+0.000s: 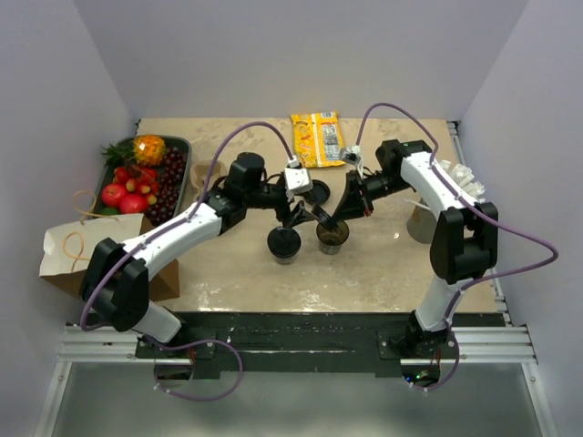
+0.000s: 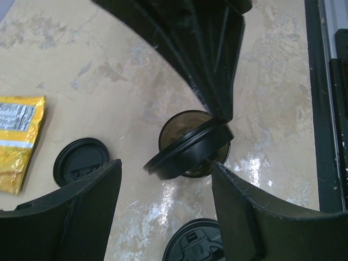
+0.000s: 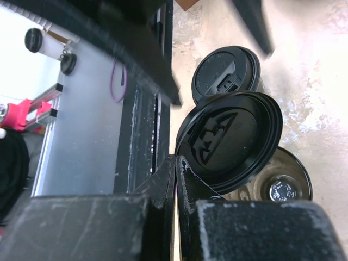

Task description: Pack the takeout coffee

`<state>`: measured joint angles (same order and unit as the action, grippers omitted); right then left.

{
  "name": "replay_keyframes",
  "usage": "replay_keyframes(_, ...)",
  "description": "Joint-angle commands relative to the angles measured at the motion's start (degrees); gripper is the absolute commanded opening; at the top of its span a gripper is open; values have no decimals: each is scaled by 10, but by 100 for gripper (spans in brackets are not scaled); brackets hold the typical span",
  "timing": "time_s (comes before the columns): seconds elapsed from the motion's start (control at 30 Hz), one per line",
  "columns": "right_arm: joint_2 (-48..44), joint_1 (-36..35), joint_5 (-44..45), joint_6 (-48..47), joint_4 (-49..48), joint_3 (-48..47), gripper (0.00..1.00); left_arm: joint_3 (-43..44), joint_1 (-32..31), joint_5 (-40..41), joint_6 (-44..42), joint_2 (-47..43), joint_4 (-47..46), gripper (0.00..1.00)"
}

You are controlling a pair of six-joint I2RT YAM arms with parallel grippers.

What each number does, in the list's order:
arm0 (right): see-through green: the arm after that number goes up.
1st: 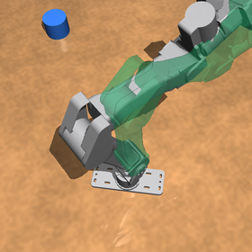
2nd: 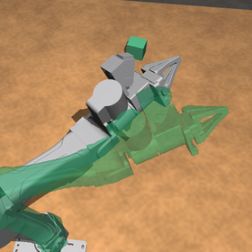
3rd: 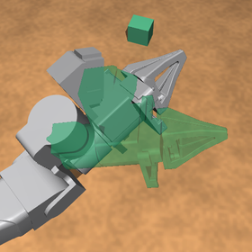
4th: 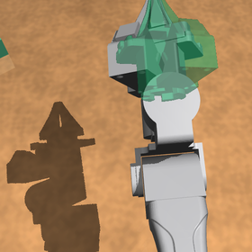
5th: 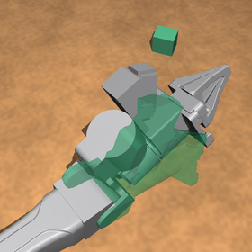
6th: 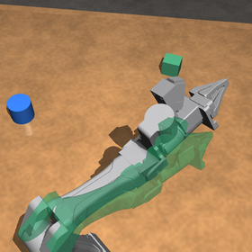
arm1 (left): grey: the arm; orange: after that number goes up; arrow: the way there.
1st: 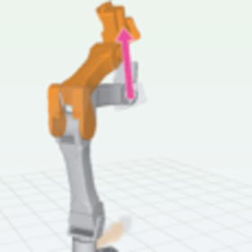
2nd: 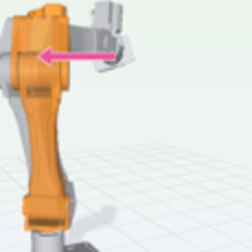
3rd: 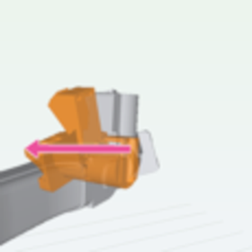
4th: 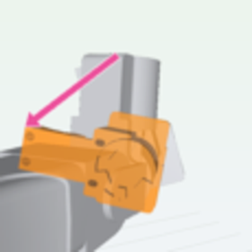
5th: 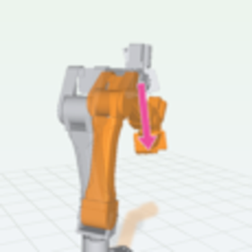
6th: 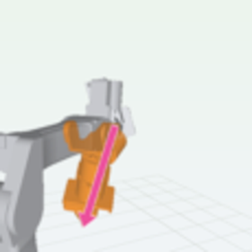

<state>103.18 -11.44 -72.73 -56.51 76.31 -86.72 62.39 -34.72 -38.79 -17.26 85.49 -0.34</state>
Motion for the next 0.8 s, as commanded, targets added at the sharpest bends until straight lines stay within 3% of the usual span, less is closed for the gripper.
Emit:
replay_keyframes(0.0,3,3,-40,14,33,8,0,29,-29,-7,-43,19,-18,72)
replay_keyframes(0.77,75,33,-22,62,39,13,0,48,-53,-2,-71,85,-45,72)
